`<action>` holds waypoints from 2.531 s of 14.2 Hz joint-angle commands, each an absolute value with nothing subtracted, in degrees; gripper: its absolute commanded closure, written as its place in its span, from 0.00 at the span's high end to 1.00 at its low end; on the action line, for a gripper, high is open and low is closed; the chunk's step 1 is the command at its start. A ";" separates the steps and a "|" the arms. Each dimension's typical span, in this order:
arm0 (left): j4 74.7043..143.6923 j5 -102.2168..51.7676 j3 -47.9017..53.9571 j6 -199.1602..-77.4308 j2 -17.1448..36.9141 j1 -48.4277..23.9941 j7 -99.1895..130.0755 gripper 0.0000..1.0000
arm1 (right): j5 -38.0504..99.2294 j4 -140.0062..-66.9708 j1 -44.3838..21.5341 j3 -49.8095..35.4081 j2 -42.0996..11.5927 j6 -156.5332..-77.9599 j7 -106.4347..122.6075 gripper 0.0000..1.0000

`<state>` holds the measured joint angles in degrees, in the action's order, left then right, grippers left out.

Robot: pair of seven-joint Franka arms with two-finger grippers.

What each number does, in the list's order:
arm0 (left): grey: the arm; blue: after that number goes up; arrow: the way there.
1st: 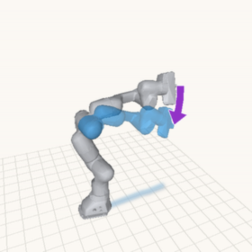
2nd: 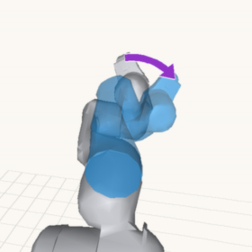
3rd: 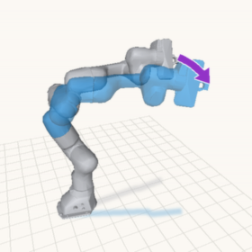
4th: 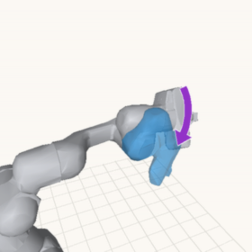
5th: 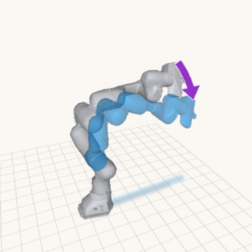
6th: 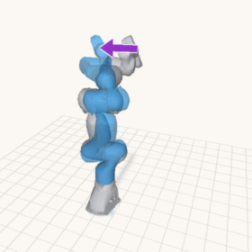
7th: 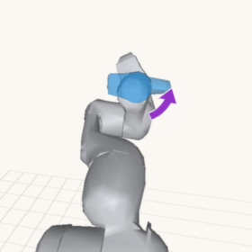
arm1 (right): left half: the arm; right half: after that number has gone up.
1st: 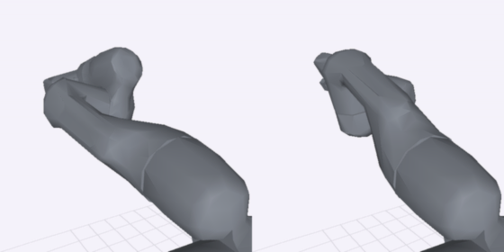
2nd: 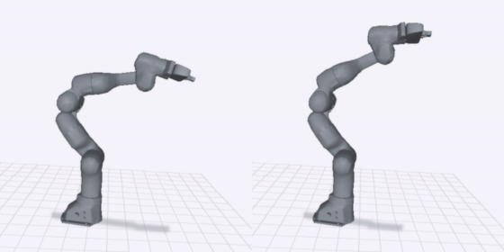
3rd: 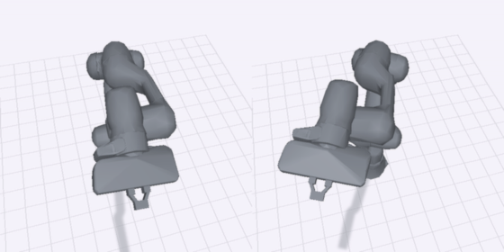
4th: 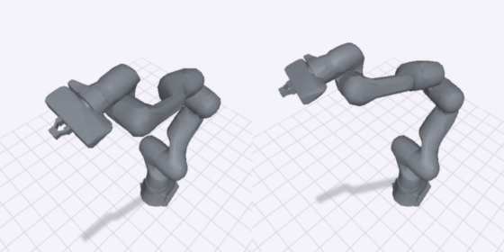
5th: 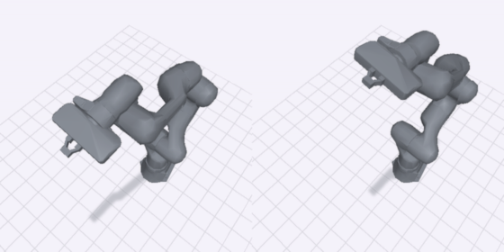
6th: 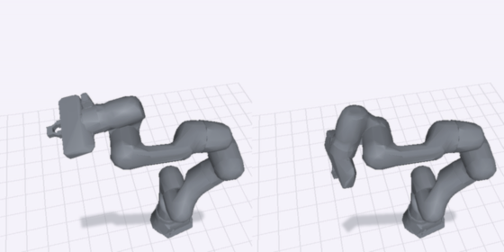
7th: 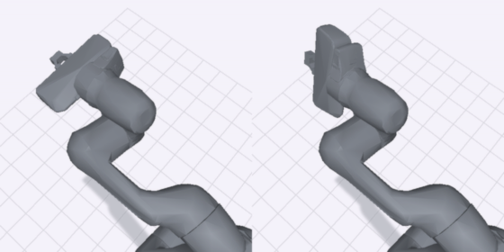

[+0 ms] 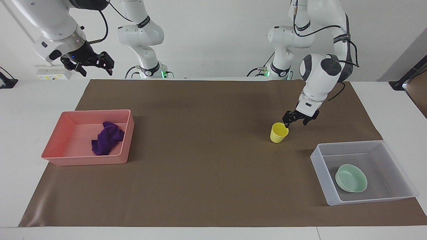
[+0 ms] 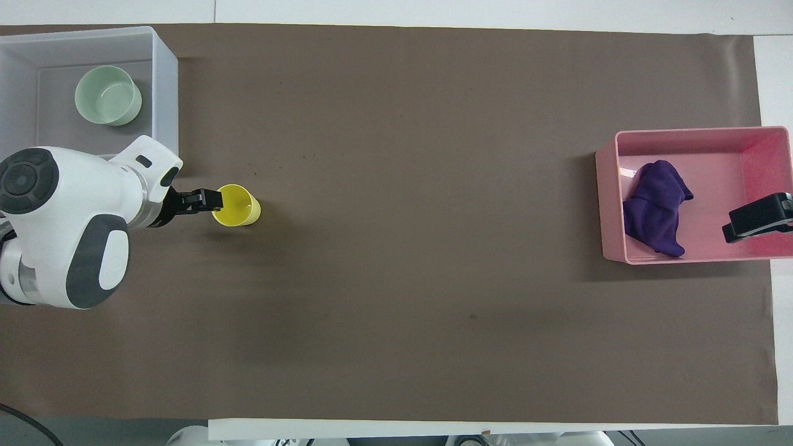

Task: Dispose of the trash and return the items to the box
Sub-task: 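Reach the left gripper to the yellow cup and grasp it, then lift the yellow cup with the left gripper and place it in the bowl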

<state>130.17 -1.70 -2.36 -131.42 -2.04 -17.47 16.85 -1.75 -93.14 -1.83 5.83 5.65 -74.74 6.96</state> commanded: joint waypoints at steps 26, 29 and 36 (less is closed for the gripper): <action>88.61 -0.88 -3.78 -125.32 22.83 2.19 2.90 0.00 | -1.93 -94.22 -1.14 5.54 6.50 -75.06 11.43 1.00; 88.94 -0.88 -3.78 -132.78 26.97 1.76 2.90 0.00 | -1.93 -94.22 -1.14 5.54 6.50 -74.97 11.43 1.00; 91.57 3.08 -3.60 -121.94 19.72 -0.70 2.29 1.00 | -1.93 -94.22 -1.14 5.54 6.59 -74.97 11.43 1.00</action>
<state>89.91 1.66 -3.28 -129.00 26.16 0.56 2.84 -1.74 -93.15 -1.83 5.84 5.65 -74.81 10.28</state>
